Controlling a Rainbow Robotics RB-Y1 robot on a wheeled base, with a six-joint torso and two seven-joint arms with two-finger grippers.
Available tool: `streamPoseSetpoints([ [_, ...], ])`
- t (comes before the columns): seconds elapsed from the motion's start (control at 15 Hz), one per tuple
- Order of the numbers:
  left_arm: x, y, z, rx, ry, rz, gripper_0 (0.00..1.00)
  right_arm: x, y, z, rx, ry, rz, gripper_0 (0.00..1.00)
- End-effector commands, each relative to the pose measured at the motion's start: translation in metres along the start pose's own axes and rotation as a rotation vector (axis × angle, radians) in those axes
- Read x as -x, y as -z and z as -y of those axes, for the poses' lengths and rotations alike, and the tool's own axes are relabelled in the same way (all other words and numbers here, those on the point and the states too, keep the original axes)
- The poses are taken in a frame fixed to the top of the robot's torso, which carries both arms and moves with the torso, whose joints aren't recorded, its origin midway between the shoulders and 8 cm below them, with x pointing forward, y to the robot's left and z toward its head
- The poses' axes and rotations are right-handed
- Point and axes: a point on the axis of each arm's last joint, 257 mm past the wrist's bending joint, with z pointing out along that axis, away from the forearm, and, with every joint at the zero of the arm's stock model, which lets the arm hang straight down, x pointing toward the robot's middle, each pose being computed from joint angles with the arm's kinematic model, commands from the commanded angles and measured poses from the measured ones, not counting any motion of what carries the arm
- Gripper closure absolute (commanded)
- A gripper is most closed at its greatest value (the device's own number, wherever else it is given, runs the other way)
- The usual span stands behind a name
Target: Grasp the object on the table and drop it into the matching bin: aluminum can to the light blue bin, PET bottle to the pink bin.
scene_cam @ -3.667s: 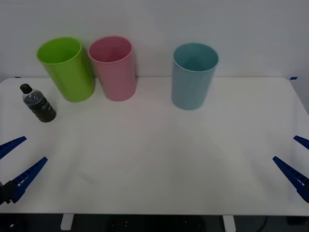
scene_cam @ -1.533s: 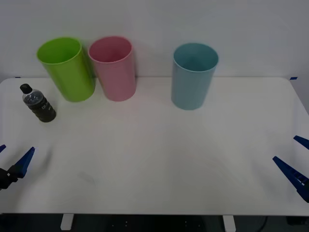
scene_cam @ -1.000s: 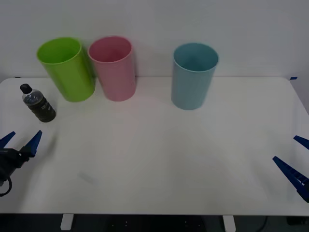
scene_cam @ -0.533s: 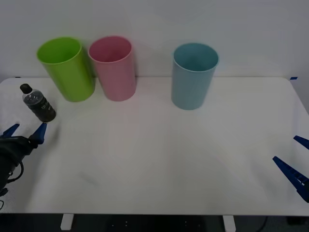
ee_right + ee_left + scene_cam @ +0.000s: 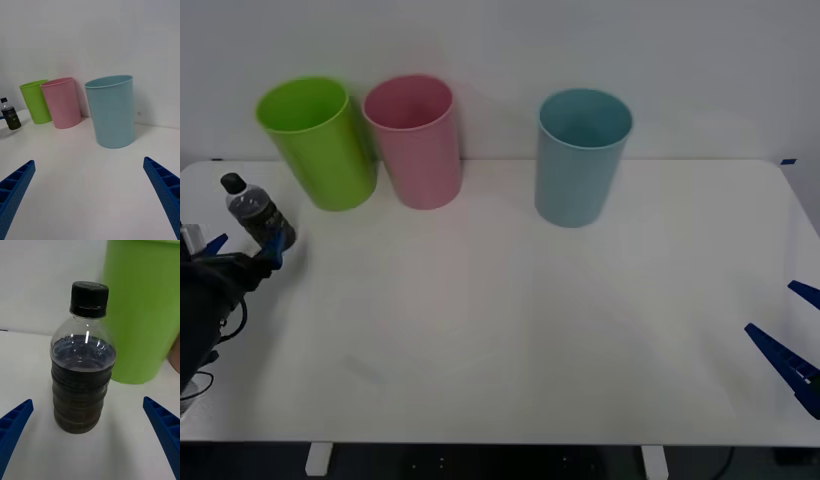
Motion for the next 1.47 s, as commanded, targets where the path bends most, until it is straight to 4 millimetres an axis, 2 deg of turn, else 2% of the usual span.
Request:
streamPoseSetpoints([
  [0.07, 0.002, -0.013, -0.001, 0.018, -0.011, -0.011, 0.00, 0.000, 0.000, 0.000, 0.000, 0.000, 0.000, 0.00],
  [0.47, 0.008, -0.040, 0.003, 0.059, -0.026, -0.032, 0.00, 0.000, 0.000, 0.000, 0.000, 0.000, 0.000, 0.00],
  [0.67, 0.014, -0.050, -0.007, 0.121, -0.060, -0.040, 0.00, 0.000, 0.000, 0.000, 0.000, 0.000, 0.000, 0.00],
  [1.2, 0.015, -0.053, -0.004, 0.127, -0.070, -0.042, 0.00, 0.000, 0.000, 0.000, 0.000, 0.000, 0.000, 0.00],
  [1.27, 0.015, -0.053, -0.004, 0.127, -0.070, -0.042, 0.54, 0.000, 0.000, 0.000, 0.000, 0.000, 0.000, 0.00],
  [1.33, 0.014, -0.053, -0.004, 0.126, -0.078, -0.045, 1.00, 0.000, 0.000, 0.000, 0.000, 0.000, 0.000, 0.00],
  [1.47, 0.014, -0.053, -0.005, 0.127, -0.077, -0.044, 1.00, 0.000, 0.000, 0.000, 0.000, 0.000, 0.000, 0.00],
])
